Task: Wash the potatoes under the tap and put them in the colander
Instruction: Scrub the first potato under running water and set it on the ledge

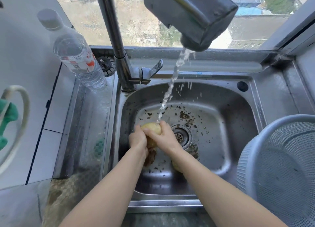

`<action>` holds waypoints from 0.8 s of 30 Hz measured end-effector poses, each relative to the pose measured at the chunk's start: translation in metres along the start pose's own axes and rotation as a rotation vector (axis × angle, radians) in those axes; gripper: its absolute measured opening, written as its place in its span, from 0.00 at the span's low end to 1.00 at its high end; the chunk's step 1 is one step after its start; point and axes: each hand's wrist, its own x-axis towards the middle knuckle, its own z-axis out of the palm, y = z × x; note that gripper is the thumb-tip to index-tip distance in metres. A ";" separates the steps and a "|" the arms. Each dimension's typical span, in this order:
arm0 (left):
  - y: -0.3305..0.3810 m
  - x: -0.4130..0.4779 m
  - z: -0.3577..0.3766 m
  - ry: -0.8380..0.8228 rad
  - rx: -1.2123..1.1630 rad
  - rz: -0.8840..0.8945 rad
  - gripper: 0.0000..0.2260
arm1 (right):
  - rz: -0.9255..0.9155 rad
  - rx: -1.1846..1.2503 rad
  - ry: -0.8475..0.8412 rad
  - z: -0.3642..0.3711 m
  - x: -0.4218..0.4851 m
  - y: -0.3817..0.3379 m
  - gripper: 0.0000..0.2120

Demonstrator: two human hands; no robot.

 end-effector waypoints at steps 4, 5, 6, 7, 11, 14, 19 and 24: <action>-0.004 -0.013 -0.001 -0.254 0.107 0.022 0.23 | 0.087 0.328 0.188 0.000 0.004 -0.014 0.05; -0.005 -0.014 -0.001 -0.269 0.125 0.011 0.26 | 0.114 0.359 0.227 -0.001 0.004 -0.019 0.06; -0.004 -0.016 -0.001 -0.261 0.127 -0.026 0.27 | 0.106 0.385 0.219 -0.001 0.005 -0.020 0.08; -0.002 -0.017 -0.001 -0.242 0.135 -0.076 0.27 | 0.049 0.374 0.177 -0.002 0.005 -0.019 0.08; 0.002 -0.023 -0.007 -0.292 0.237 -0.149 0.32 | -0.166 0.248 0.046 -0.003 0.001 -0.013 0.07; -0.001 -0.029 -0.007 -0.385 0.291 -0.107 0.34 | -0.008 0.278 0.201 -0.008 0.013 -0.016 0.08; -0.003 -0.032 0.001 -0.325 0.317 0.205 0.25 | 0.239 0.319 0.163 -0.009 0.017 -0.021 0.18; 0.008 -0.036 -0.005 -0.230 0.164 -0.069 0.29 | -0.075 0.262 0.051 -0.004 0.006 -0.003 0.15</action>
